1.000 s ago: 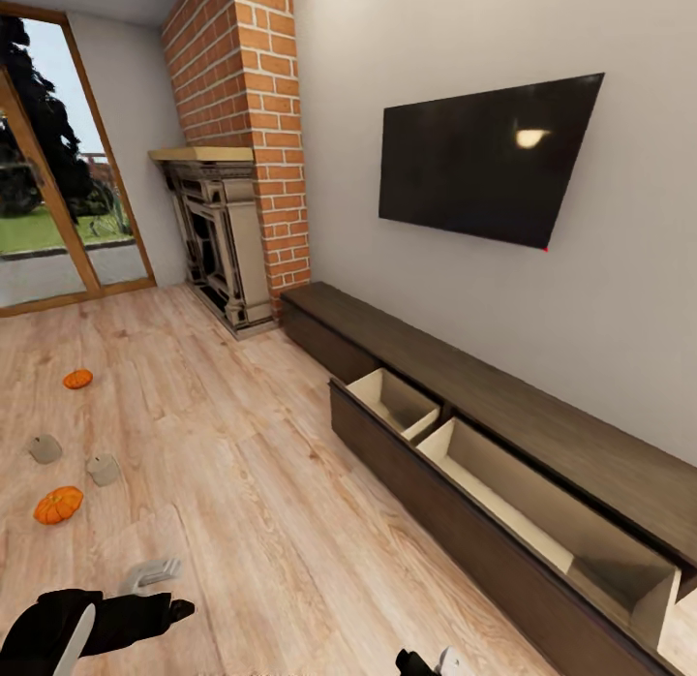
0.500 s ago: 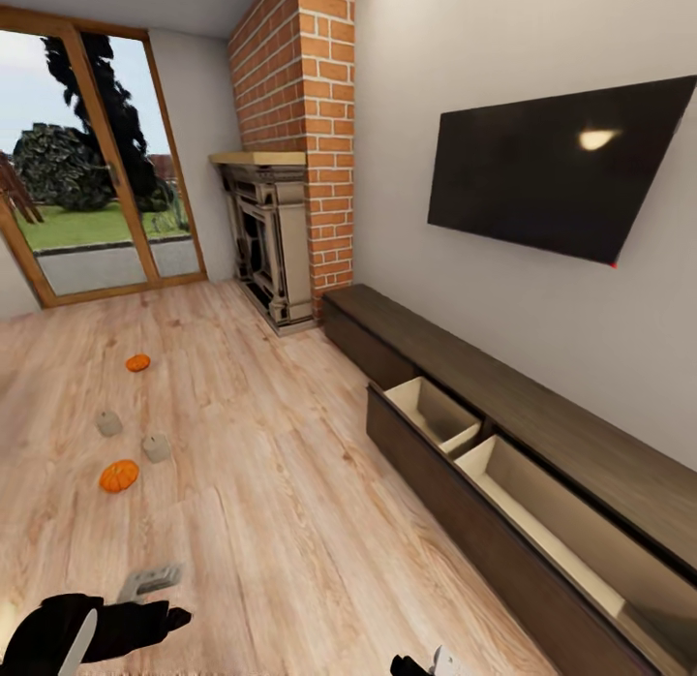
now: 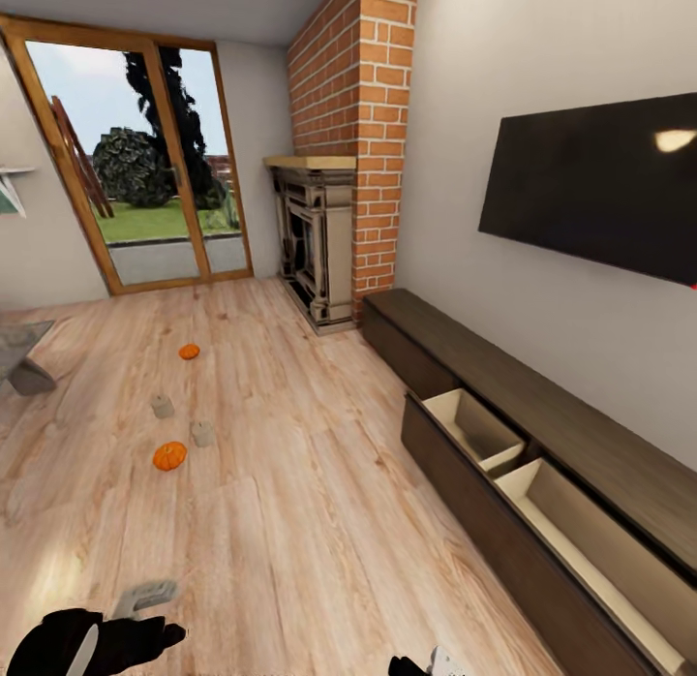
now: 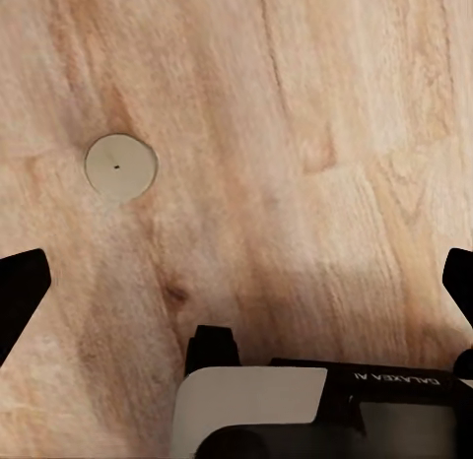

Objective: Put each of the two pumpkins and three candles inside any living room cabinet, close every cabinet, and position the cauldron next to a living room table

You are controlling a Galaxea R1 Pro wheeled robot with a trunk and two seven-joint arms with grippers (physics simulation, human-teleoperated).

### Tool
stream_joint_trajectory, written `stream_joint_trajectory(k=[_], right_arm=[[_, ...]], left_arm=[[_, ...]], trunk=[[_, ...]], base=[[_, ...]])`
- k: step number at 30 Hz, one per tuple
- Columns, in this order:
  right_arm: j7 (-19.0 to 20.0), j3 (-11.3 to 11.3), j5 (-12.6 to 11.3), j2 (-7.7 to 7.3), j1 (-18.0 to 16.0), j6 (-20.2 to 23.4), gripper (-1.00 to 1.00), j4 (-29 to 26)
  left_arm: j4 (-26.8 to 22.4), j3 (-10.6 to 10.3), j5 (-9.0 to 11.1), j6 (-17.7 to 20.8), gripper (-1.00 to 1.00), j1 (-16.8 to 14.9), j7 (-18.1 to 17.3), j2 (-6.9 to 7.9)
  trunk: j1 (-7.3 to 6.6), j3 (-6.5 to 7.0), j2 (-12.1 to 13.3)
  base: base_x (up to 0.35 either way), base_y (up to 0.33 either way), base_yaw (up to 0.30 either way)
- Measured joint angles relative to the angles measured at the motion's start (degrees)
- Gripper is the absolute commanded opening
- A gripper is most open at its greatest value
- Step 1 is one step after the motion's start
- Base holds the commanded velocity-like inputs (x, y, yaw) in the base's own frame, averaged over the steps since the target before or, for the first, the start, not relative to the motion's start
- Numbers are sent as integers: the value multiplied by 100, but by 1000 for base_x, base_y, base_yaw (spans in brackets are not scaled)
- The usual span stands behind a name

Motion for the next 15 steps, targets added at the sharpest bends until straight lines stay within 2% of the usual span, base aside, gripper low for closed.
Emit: stream_joint_trajectory(k=[5, 9, 15], right_arm=[[-18, -3, 360, 35, 0, -13, 100, -1], [-21, -8, 412, 48, 0, -9, 100, -1], [-21, -9, 419, 48, 0, -14, 100, -1]], left_arm=[[236, 3, 5, -286, 100, 0, 157, 10], [286, 19, 8, -468, 100, 0, 162, 7], [290, 28, 8, -514, 100, 0, 152, 13]], trunk=[[-110, 90, 201], [-133, 108, 242], [-133, 108, 242]], base=[[0, 0, 289], [0, 0, 289], [0, 15, 289]])
